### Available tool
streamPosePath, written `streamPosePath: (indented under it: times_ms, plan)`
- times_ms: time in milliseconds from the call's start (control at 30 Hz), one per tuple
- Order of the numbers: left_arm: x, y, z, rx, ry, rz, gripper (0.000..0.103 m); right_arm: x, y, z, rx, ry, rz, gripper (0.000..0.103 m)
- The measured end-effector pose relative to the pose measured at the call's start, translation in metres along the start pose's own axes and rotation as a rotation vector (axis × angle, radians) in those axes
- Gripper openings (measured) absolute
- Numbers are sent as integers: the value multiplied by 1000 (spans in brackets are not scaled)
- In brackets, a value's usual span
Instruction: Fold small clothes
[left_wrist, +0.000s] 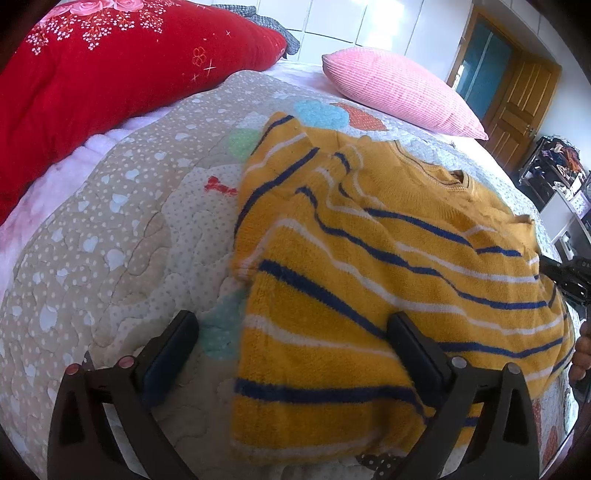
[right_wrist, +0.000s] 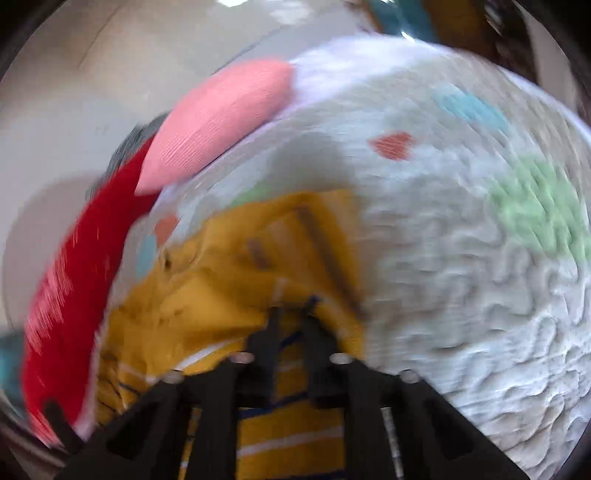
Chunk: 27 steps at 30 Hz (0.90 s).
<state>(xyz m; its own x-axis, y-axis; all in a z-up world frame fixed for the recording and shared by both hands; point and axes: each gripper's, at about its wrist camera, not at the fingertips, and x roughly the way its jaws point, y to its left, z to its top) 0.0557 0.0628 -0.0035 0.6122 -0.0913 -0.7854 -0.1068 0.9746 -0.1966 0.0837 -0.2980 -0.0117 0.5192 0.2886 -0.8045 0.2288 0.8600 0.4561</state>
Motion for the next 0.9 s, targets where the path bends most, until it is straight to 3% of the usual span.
streamPosePath:
  times_ms: [100,133,200,367,433,633,700,900]
  plan:
    - [1,0,1,0,0,0,103,-20,-4,-7,-4,-31,-28,8]
    - [1,0,1,0,1,0,103,-26,-1,-11,-21,-40,-66,29]
    - [1,0,0,1,0,0,103,-47,3,-22,-55,-76,-82,47]
    - [1,0,0,0,0,-1,103,-95,22,-62,-179,-120,-44,49]
    - [1,0,0,0,0,-1,103,-100,29,-82,-230,-113,-37,56]
    - [0,-1,0,0,-1,-1,103,-78,10,-116,-237,-40,-113,61]
    - [0,-1,0,0,-1,-1,103,-73,2,-117,-218,-48,-90,63]
    - [0,-1,0,0,-1,-2,103,-65,12,-122,-287,-46,-93,83]
